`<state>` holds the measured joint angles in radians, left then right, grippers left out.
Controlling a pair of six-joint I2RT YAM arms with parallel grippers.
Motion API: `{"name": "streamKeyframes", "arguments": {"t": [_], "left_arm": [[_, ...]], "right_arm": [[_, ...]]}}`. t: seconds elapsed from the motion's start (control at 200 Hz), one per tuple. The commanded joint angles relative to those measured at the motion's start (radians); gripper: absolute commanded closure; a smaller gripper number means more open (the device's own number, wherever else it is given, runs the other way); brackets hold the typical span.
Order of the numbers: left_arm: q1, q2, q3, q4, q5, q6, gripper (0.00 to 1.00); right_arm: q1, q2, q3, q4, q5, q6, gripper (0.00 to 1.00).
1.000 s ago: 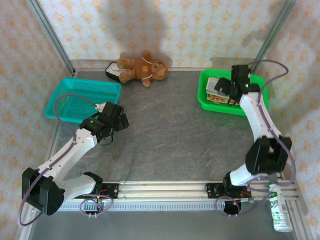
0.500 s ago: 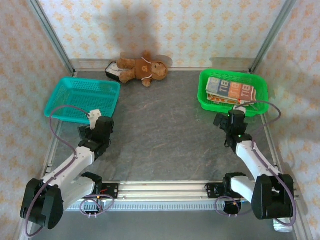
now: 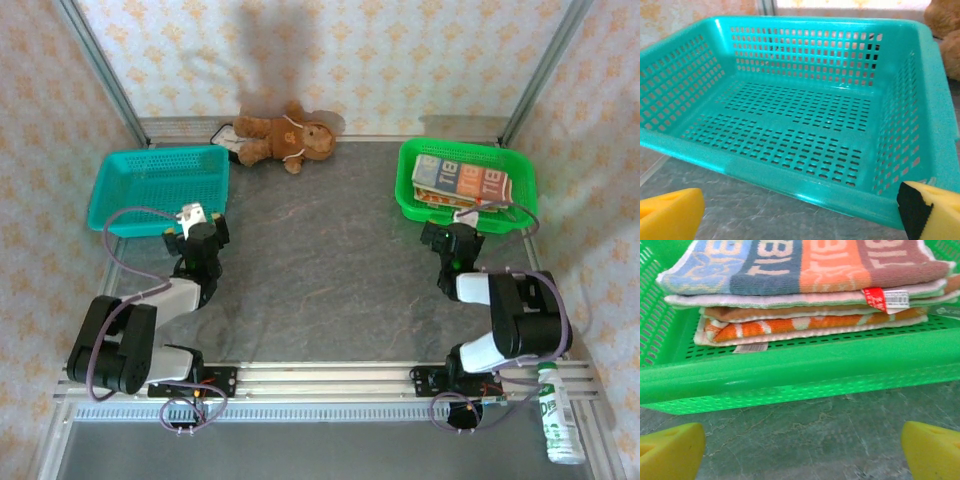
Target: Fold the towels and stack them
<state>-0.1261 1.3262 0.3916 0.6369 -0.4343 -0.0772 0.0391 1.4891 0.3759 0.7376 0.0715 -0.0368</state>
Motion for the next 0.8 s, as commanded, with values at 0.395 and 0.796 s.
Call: {"name": "streamKeyframes", "arguments": {"t": [0.395,0.796], "left_arm": [[0.052,0.199,-0.006,0.24,0.189,0.078,0.0],[0.053,0.2,-0.008,0.244,0.189,0.08,0.0]], "right_arm": [[-0.013,0.033,0.042,0.043,-0.065,-0.023,0.01],[-0.016,0.035,0.044,0.041,-0.07,-0.021,0.01]]}}
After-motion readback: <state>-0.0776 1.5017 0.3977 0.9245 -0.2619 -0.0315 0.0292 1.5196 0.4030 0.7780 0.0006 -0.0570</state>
